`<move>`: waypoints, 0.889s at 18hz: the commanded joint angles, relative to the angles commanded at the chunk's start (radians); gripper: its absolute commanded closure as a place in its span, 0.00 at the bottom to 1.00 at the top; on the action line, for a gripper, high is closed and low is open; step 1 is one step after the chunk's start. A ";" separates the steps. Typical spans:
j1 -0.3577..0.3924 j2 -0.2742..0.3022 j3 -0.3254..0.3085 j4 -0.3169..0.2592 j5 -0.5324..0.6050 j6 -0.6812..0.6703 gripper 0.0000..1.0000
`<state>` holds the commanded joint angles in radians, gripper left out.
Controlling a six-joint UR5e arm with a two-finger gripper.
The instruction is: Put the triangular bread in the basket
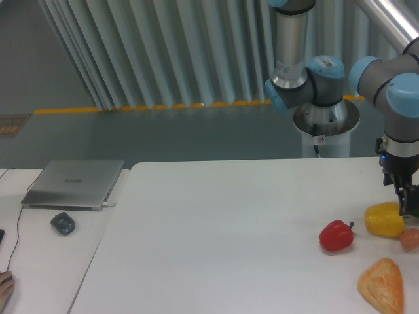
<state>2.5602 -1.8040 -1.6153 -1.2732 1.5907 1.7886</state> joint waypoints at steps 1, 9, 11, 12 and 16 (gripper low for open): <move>-0.002 0.000 -0.002 0.005 0.000 0.002 0.00; 0.003 0.002 -0.011 0.008 -0.003 -0.021 0.00; 0.005 0.002 -0.012 0.023 -0.011 -0.050 0.00; 0.003 0.003 -0.014 0.021 -0.026 -0.092 0.00; -0.012 -0.003 -0.011 0.025 -0.044 -0.245 0.00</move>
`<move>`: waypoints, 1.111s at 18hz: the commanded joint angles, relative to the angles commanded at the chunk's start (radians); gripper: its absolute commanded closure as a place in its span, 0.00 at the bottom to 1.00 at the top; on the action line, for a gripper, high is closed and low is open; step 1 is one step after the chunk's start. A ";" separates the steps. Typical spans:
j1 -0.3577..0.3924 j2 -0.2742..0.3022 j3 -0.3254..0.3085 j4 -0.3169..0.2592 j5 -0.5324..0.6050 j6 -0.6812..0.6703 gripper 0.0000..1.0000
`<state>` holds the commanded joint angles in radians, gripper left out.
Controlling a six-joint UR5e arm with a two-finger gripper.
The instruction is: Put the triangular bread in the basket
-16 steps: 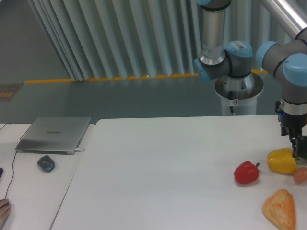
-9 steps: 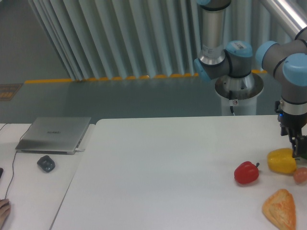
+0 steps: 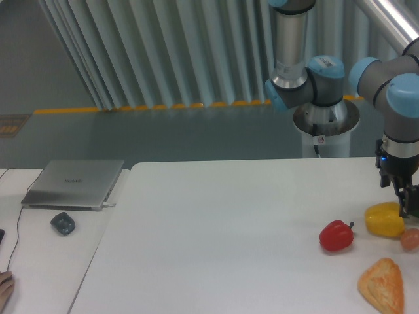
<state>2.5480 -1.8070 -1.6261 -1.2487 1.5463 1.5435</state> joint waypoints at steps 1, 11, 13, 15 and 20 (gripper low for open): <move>-0.006 -0.011 0.009 0.005 0.000 -0.035 0.00; -0.103 -0.144 0.081 0.132 -0.008 -0.229 0.00; -0.103 -0.169 0.098 0.182 -0.008 -0.235 0.00; -0.103 -0.189 0.104 0.207 -0.008 -0.229 0.00; -0.115 -0.244 0.133 0.258 -0.003 -0.237 0.00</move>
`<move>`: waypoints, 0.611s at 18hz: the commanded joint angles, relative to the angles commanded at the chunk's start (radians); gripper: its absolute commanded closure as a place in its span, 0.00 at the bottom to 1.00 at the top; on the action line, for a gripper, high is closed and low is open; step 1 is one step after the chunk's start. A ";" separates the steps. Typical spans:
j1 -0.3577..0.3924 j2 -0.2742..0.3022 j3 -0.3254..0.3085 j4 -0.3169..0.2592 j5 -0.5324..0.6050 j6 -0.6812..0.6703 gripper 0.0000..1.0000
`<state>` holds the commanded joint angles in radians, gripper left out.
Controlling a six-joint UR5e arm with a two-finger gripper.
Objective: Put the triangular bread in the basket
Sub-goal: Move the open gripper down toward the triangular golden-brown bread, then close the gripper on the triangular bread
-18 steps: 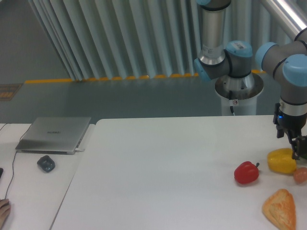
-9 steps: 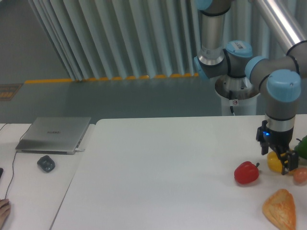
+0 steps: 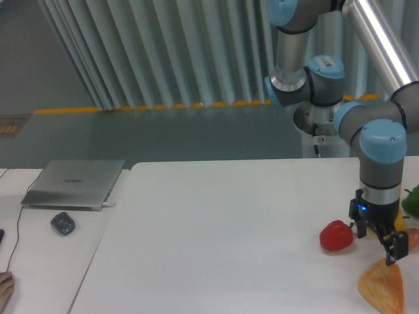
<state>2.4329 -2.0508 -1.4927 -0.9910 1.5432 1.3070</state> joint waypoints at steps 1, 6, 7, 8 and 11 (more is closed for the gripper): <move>0.000 -0.015 0.009 0.002 0.002 0.000 0.00; 0.005 -0.061 0.028 0.055 0.012 0.005 0.00; 0.005 -0.066 0.031 0.060 0.012 0.006 0.00; 0.005 -0.074 0.031 0.061 0.012 0.006 0.00; 0.014 -0.077 0.032 0.077 0.014 0.008 0.00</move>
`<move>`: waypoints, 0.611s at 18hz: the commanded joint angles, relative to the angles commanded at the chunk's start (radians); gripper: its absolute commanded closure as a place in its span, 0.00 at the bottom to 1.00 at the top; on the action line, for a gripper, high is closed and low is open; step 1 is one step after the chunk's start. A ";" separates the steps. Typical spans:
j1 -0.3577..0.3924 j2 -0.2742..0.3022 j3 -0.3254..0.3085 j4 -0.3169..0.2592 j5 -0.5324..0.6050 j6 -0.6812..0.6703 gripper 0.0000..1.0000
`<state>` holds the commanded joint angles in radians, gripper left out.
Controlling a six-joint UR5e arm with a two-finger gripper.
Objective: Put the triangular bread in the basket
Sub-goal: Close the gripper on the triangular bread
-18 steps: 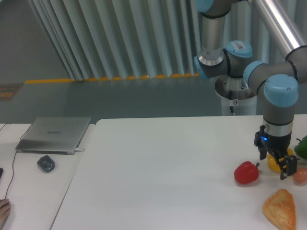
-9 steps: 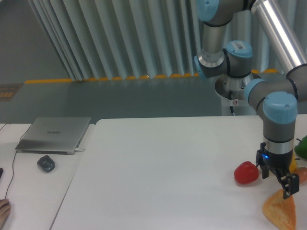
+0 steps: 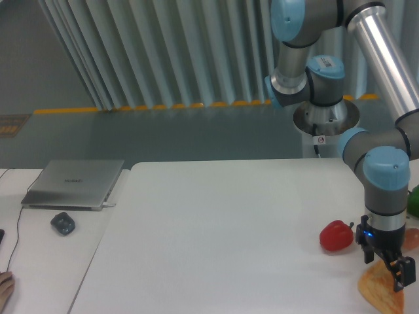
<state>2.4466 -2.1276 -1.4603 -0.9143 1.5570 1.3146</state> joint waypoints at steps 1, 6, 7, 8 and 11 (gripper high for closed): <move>0.000 -0.005 0.000 0.005 0.000 0.002 0.00; -0.001 -0.015 0.000 0.025 0.002 -0.003 0.12; -0.001 -0.018 0.000 0.025 0.005 -0.008 0.26; -0.001 -0.018 0.000 0.025 0.009 -0.009 0.45; -0.001 -0.017 -0.002 0.025 0.020 -0.008 1.00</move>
<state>2.4452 -2.1445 -1.4619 -0.8897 1.5769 1.3070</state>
